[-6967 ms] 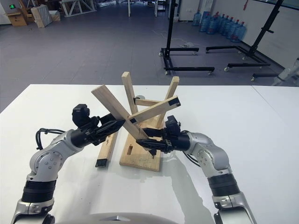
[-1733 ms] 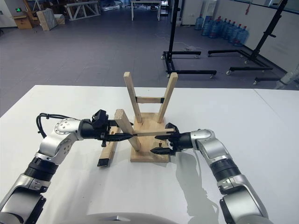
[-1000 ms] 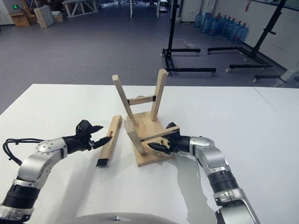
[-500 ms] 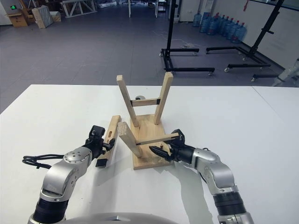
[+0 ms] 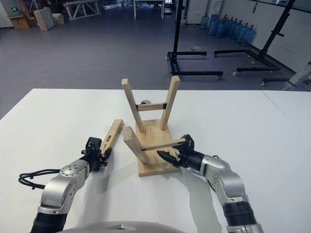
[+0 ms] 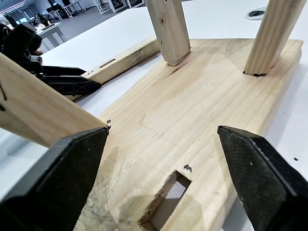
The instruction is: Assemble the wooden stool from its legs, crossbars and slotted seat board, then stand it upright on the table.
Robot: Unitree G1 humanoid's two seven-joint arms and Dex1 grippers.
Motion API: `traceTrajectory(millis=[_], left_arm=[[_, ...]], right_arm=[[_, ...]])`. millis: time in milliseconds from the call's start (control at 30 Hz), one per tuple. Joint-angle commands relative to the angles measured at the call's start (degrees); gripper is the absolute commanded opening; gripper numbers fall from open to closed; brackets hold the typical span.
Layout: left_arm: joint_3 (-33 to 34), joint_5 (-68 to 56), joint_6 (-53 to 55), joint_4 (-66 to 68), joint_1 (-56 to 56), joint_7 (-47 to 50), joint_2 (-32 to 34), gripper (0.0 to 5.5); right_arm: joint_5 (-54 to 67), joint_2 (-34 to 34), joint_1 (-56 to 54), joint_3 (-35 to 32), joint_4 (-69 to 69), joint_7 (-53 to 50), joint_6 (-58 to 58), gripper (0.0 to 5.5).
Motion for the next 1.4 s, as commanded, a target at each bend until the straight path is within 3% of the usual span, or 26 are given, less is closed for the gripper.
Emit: traceTrajectory(millis=[33, 200, 300, 400, 667, 867, 1167, 1400], left_arm=[[3.67, 1.28, -2.83, 3.82, 0.78, 2.41, -0.10, 2.05], [12.60, 0.61, -13.54, -0.43, -5.82, 7.90, -2.00, 2.05], [16.88, -8.40, -22.17, -2.59, -9.10, 0.27, -2.04, 2.05], [19.94, -19.77, -24.30, -1.77, -11.96, -9.57, -0.62, 2.05], [12.43, -36.50, -15.32, 9.21, -19.08, -43.64, 12.98, 2.05], [9.41, -40.60, -10.10, 25.17, -31.00, -57.01, 14.24, 2.05], [3.84, -38.59, -8.58, 28.03, -33.37, -66.43, 15.44, 2.04], [4.24, -37.26, -9.78, 31.10, -34.41, -67.51, 15.64, 2.04]], right_arm=[[1.68, 1.43, -0.86, -1.87, 0.42, -0.94, -0.72, 4.18], [6.20, 1.69, -1.77, -5.26, -1.61, 0.00, 0.12, 4.18], [8.08, -0.27, -2.16, -7.03, -1.14, 2.44, -0.37, 4.18], [8.86, -1.59, -3.56, -9.18, 1.97, 3.76, -1.63, 4.18], [19.56, 3.94, -15.52, -13.37, 7.00, 5.98, 0.17, 4.18], [25.11, 9.77, -25.55, -10.69, 9.08, 7.10, 2.88, 4.18], [32.95, 15.60, -28.58, -11.31, 10.36, 6.19, 9.15, 4.18], [35.18, 13.79, -27.27, -10.63, 8.02, 8.02, 13.63, 4.18]])
